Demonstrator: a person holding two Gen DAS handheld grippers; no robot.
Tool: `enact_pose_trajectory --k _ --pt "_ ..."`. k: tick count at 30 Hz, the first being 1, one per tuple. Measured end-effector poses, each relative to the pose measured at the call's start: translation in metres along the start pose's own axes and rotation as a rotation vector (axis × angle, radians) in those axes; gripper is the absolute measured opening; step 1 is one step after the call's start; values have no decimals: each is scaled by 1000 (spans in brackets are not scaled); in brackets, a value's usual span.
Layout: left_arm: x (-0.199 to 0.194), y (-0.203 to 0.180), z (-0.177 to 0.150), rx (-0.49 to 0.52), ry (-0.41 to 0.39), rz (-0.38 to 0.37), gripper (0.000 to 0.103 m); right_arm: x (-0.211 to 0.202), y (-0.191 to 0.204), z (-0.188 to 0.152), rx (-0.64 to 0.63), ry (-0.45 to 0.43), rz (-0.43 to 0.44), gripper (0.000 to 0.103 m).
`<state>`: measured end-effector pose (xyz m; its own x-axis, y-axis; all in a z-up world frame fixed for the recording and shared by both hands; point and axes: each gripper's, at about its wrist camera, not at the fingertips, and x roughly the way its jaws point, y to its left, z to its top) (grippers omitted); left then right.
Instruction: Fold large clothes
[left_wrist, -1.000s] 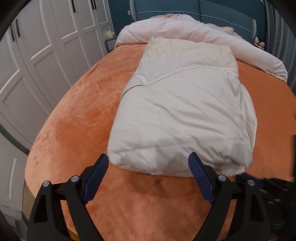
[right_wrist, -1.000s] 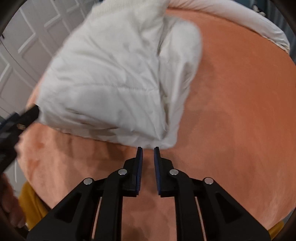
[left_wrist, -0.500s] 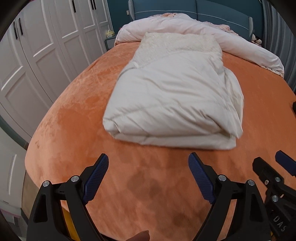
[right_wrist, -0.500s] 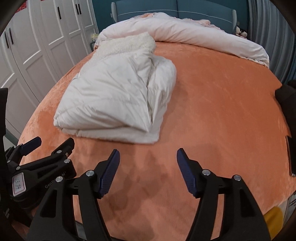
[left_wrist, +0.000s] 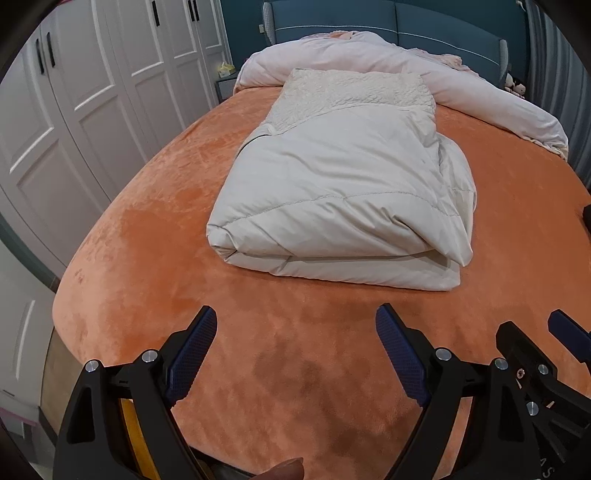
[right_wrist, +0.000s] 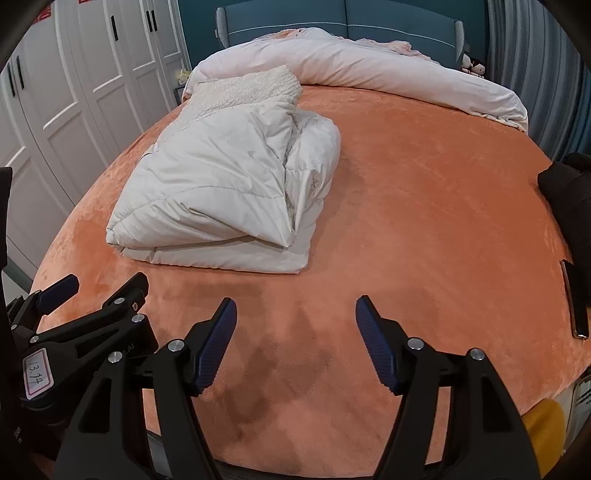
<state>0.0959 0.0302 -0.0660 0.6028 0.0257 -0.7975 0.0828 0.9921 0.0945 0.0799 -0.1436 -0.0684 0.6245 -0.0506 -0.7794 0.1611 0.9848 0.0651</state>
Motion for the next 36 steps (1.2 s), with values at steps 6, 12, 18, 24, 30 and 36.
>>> enact_pose_trajectory --k 6,12,18,24,30,36 --pt "-1 0 -2 3 -4 16 84 -1 3 -1 -8 -5 -17 65" --pt "0 2 -3 3 -2 15 84 -3 6 -2 -12 -10 -31 65" --pt "1 5 -6 -1 5 12 83 -2 8 -4 -19 -7 -38 65" --pt "4 7 -10 -7 17 8 82 0 10 -7 -31 -3 -45 65" --pt "5 7 -12 -4 21 11 82 1 11 -9 -41 -6 -58 65" --pt "6 7 -12 -5 22 11 82 1 11 -9 -42 -5 -59 65"
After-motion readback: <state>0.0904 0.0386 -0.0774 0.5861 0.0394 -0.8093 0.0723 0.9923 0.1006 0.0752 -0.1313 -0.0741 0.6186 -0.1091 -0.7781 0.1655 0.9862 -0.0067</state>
